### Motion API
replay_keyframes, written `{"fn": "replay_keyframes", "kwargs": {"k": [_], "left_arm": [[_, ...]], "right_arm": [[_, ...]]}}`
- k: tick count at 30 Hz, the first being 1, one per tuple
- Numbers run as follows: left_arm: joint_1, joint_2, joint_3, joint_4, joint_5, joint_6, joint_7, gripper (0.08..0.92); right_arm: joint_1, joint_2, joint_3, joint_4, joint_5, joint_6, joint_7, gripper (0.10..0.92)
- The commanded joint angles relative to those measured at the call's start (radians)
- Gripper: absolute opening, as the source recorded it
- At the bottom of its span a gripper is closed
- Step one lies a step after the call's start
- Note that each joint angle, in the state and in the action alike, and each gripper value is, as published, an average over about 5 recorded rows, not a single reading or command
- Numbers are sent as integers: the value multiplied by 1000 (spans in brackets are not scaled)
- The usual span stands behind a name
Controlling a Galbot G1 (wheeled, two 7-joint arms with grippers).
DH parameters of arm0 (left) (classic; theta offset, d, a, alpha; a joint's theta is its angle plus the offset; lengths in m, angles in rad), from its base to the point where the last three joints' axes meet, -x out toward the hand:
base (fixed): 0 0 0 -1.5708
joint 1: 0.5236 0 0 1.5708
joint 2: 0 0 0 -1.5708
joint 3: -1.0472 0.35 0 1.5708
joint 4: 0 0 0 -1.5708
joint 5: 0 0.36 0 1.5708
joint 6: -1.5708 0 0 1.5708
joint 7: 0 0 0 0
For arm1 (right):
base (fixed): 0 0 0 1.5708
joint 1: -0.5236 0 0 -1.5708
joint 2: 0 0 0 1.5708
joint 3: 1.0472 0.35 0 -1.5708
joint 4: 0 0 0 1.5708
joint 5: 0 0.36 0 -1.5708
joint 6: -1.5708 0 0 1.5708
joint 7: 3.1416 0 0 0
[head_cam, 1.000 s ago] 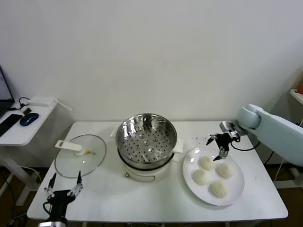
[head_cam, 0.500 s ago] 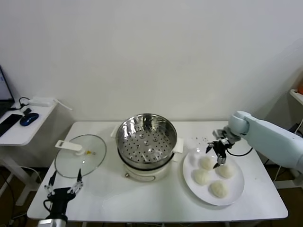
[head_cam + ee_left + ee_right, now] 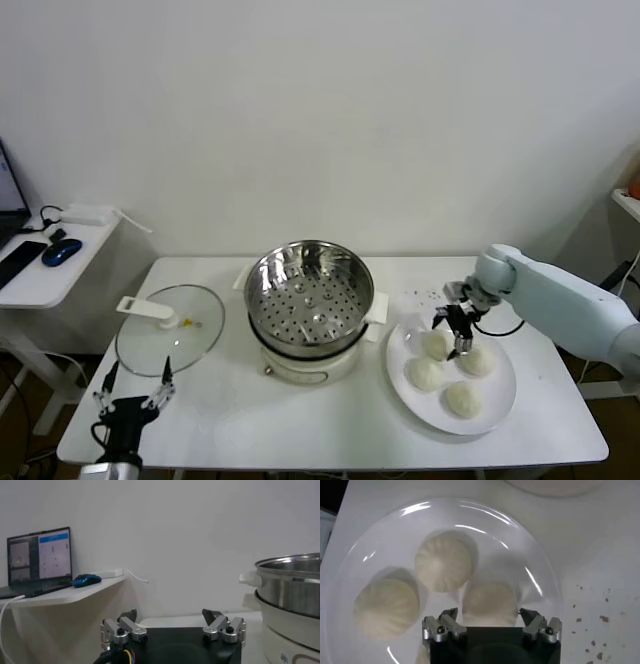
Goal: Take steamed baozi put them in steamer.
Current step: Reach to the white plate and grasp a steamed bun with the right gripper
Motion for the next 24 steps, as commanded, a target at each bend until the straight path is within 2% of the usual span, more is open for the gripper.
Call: {"fn": "replay_keyframes", "kwargs": {"k": [1,5,18,24], "left_arm": [[-2,-1,-1,1,1,2,-1,823],[-2,1,-2,1,0,2,-1,823],[1,0,-2,-1,-2,4,-4,823],[0,0,-4,-1,-3,4,-5,823]], "right_arm": [[-15,18,21,-23,-21,2,3,823],[-17,21,27,-26,-26,1,0,819],[-21,17,39,-21,-35,2,-5,707],[-17,11,44,-5,-30,2,-7,693]]}}
